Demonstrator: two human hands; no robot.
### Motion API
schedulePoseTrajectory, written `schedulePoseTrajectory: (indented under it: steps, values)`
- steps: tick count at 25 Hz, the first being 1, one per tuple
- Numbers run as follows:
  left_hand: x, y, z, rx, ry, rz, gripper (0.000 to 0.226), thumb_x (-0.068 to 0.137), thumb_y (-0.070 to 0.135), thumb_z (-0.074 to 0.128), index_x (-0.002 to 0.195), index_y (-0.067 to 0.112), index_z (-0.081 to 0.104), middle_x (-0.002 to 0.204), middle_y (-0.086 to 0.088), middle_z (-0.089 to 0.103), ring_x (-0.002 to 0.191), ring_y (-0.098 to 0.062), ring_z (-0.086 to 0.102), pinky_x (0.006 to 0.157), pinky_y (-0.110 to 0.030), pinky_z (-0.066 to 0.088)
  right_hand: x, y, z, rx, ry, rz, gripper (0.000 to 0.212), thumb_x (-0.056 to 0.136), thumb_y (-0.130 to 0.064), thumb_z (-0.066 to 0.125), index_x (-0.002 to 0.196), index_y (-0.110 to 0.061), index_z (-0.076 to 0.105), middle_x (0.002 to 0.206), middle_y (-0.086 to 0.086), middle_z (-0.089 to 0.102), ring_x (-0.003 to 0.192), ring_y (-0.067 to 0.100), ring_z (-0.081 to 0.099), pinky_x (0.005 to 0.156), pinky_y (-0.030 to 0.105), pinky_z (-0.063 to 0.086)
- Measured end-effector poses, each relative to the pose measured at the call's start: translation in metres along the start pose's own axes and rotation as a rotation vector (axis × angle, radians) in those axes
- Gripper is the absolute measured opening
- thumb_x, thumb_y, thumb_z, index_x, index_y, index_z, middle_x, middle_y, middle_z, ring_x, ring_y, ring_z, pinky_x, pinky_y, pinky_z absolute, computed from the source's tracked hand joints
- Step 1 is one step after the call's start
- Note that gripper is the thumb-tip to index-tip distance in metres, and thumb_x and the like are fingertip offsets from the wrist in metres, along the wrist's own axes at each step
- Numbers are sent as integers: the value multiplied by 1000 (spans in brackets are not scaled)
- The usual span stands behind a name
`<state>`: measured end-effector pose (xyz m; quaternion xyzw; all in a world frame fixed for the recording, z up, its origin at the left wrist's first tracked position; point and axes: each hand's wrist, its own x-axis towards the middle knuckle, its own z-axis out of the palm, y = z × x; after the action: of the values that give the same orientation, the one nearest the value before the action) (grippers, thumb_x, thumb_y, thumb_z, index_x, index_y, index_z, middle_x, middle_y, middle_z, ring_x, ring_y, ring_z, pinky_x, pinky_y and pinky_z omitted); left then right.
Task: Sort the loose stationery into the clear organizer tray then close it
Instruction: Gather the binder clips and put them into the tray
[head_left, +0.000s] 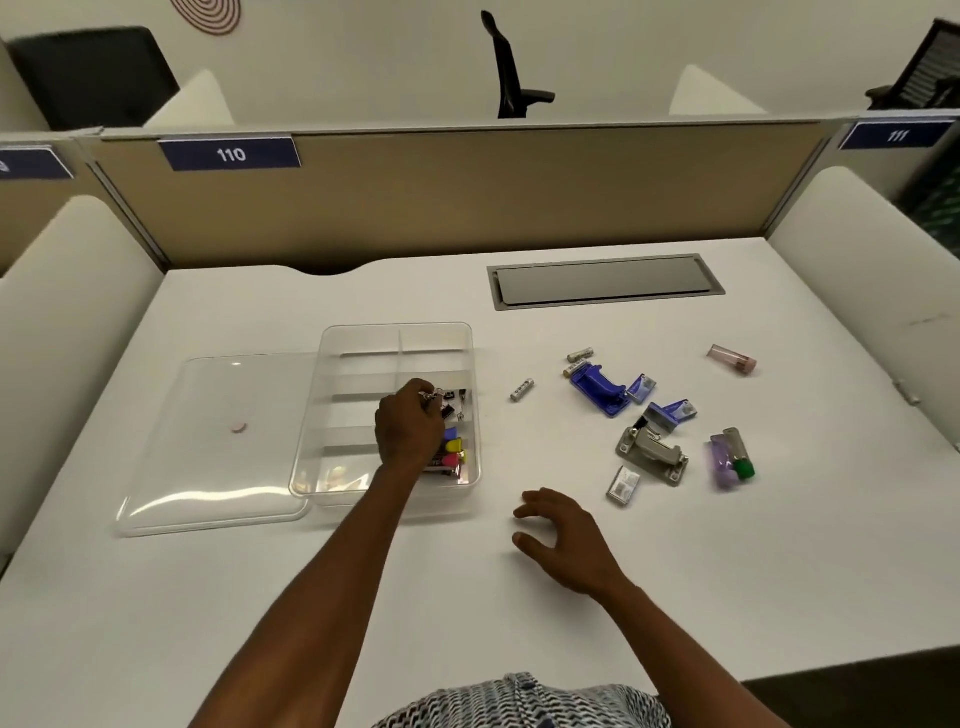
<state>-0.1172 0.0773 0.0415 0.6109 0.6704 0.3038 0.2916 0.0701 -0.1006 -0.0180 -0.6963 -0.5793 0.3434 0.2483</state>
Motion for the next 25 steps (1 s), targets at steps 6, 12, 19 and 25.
schedulePoseTrajectory:
  steps: [6, 12, 19, 25]
  values:
    - [3, -11, 11, 123, -40, 84, 33, 93, 12, 52, 121, 16, 67, 108, -15, 72, 103, -36, 65, 96, -43, 49, 1, 0, -13, 203, 125, 58, 17, 86, -29, 75, 103, -32, 74, 109, -20, 72, 102, -7, 64, 85, 18, 50]
    - [-18, -8, 17, -74, -19, 151, 21, 85, 12, 65, 103, 19, 74, 97, -5, 75, 91, -28, 70, 89, -43, 54, 17, 25, -79, 63, 751, 262, 16, 87, -11, 69, 101, -17, 76, 100, 1, 76, 93, 20, 70, 81, 32, 56]
    - [-60, -2, 37, -71, 31, 403, 22, 81, 7, 69, 99, 17, 73, 99, 1, 69, 104, -23, 58, 94, -38, 46, 58, 47, -123, -531, 297, 375, 34, 101, -31, 45, 128, -16, 59, 127, 12, 65, 118, 32, 58, 97, 44, 47]
    - [-74, -10, 31, -48, 61, 487, 20, 81, 13, 62, 95, 20, 73, 95, 7, 68, 102, -16, 56, 91, -30, 43, 84, 31, -119, -724, 124, 461, 53, 99, -47, 42, 148, -26, 42, 154, 11, 40, 140, 34, 39, 114, 54, 24]
